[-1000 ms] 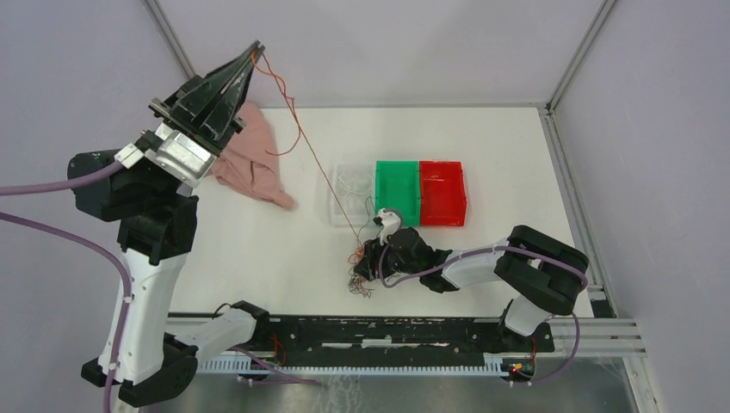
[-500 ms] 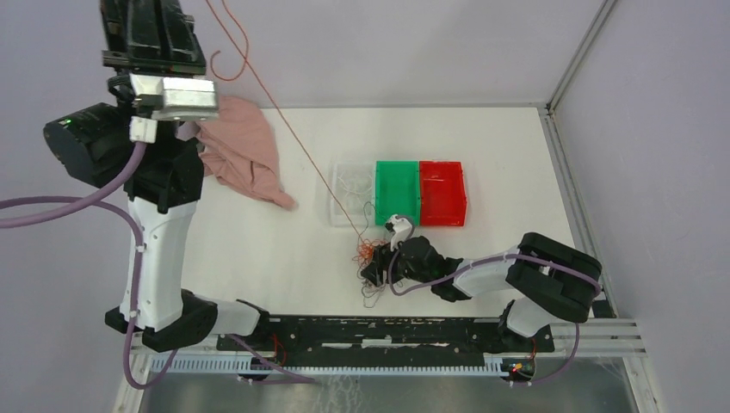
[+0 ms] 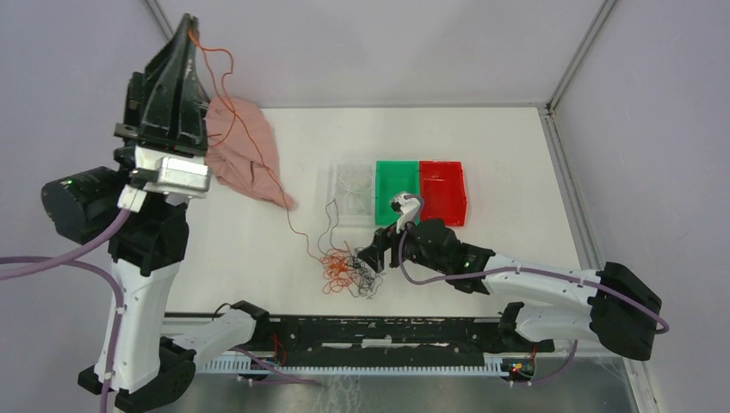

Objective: Untangle the cables
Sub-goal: Untie the cable.

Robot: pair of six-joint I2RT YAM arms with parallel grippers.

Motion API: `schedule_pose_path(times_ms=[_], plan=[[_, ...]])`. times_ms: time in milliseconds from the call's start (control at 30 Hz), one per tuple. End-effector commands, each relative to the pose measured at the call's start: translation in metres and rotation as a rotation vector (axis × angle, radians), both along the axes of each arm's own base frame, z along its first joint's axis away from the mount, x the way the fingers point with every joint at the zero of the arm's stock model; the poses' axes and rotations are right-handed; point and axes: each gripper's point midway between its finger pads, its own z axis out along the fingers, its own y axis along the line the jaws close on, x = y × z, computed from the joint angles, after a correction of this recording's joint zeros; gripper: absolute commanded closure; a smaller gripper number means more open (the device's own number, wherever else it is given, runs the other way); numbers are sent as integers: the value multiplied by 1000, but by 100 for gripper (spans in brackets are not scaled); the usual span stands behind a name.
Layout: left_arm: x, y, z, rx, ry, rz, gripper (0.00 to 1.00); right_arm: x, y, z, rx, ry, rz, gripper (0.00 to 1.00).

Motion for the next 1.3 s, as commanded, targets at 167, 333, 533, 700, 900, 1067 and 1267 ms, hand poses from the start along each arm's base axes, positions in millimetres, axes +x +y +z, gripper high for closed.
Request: schedule_pose_path(times_ms=[167, 333, 533, 700, 900, 1067, 1267], plan=[[34, -28, -56, 77, 247, -118, 97, -8, 61, 101, 126, -192, 282, 18], [44, -33, -81, 117, 329, -118, 97, -9, 104, 99, 157, -166, 385, 19], [43, -32, -84, 120, 335, -115, 97, 3, 138, 77, 163, -139, 392, 24], [46, -31, -85, 117, 340, -102, 97, 1, 164, 73, 195, -124, 434, 29], [48, -30, -92, 120, 354, -91, 97, 10, 179, 67, 172, -131, 405, 48], [55, -29, -109, 111, 426, -86, 97, 14, 175, 75, 181, -161, 380, 90], [83, -24, -178, 28, 750, -90, 97, 27, 138, 98, 157, -216, 268, 100]])
